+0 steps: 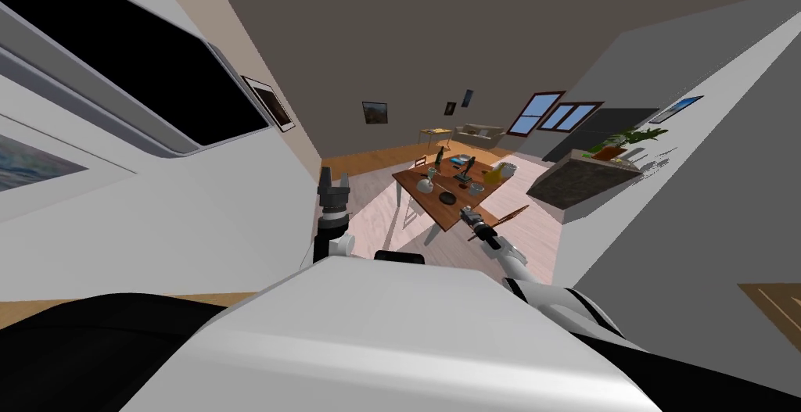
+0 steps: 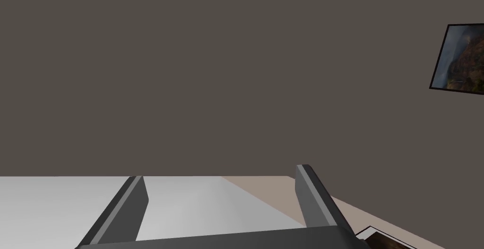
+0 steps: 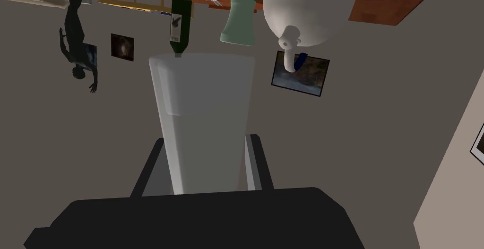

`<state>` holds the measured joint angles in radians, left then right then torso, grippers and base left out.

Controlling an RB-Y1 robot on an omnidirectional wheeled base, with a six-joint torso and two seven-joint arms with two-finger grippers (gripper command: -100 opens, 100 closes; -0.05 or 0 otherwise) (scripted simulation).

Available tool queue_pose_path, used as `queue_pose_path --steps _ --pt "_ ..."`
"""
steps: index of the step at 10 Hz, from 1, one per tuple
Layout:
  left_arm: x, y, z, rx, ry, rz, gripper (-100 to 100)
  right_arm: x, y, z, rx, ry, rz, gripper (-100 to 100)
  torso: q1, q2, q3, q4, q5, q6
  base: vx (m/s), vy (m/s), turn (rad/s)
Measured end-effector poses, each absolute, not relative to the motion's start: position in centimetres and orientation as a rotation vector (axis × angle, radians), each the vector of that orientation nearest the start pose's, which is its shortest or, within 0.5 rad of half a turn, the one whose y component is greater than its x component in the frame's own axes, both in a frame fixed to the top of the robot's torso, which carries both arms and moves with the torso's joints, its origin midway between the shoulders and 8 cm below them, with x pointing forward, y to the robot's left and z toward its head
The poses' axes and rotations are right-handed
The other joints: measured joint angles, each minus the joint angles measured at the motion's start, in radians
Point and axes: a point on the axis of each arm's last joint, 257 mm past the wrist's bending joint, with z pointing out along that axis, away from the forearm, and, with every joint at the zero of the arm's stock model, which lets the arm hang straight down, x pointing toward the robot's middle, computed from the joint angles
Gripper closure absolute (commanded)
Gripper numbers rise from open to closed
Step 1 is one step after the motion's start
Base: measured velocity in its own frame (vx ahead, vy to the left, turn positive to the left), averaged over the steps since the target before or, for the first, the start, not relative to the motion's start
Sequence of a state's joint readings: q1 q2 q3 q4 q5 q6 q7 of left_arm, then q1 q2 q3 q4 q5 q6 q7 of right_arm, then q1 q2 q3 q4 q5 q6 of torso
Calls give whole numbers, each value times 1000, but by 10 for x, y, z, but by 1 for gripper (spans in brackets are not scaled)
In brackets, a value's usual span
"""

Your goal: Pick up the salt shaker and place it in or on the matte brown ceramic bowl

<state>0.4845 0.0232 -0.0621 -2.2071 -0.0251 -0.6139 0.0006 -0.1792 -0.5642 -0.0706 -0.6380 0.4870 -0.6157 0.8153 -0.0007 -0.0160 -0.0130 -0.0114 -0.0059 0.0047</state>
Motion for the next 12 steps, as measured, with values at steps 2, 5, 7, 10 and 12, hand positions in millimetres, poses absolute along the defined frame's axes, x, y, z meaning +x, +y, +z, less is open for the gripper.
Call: queue_pose_path --steps 2,5,7,10,12 --pt "343 251 17 -588 610 -1371 0 488 -483 -371 -151 1831 -83 100 -3 2 0 0 -1 1 177 13 37" --pt "343 251 17 -588 610 -1371 0 475 -505 -378 -99 1860 -95 100 -3 -1 -1 0 -1 1 234 28 52" --pt "343 251 17 -588 610 -1371 0 472 -517 -381 -63 1873 -102 100 -3 2 1 0 -1 1 191 21 44" --pt "343 251 17 -588 610 -1371 0 463 -532 -386 -14 1892 -113 100 -3 2 1 0 -1 1 169 13 40" --pt "343 251 17 -588 610 -1371 0 464 -532 -386 -12 1890 -112 -100 -4 13 7 2 -1 2 14 0 2"
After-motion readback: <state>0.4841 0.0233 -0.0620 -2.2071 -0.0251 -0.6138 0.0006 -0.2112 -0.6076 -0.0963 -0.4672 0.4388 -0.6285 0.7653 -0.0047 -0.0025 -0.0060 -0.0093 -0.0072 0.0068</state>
